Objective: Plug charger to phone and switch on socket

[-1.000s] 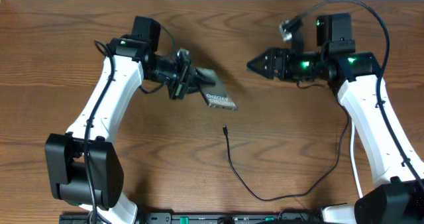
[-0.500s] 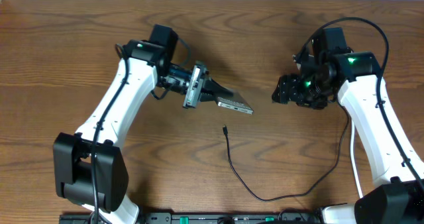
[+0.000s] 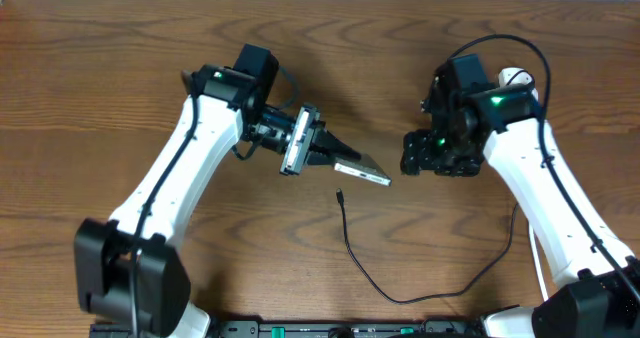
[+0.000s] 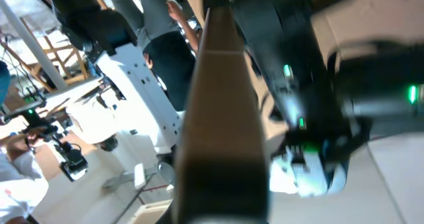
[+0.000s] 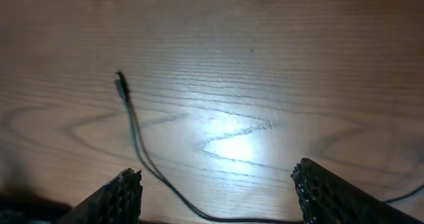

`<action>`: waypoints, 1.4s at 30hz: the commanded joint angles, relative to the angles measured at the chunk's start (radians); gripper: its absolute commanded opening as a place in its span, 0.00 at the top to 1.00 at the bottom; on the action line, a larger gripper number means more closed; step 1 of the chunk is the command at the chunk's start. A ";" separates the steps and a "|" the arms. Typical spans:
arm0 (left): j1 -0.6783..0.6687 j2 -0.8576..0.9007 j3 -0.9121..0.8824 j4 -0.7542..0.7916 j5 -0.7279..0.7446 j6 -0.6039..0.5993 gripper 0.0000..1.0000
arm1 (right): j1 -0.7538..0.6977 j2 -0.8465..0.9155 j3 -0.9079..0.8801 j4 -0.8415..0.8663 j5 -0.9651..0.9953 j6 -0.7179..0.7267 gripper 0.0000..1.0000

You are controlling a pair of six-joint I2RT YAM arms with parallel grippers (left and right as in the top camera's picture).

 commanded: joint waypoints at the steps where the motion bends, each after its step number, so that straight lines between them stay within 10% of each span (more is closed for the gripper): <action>1: 0.005 -0.075 0.016 -0.009 0.071 -0.018 0.93 | 0.024 0.006 -0.038 0.011 0.075 0.039 0.27; 42: 0.211 -0.106 0.016 -0.010 0.068 -0.173 0.93 | 0.320 0.006 -0.285 0.240 0.070 0.170 0.28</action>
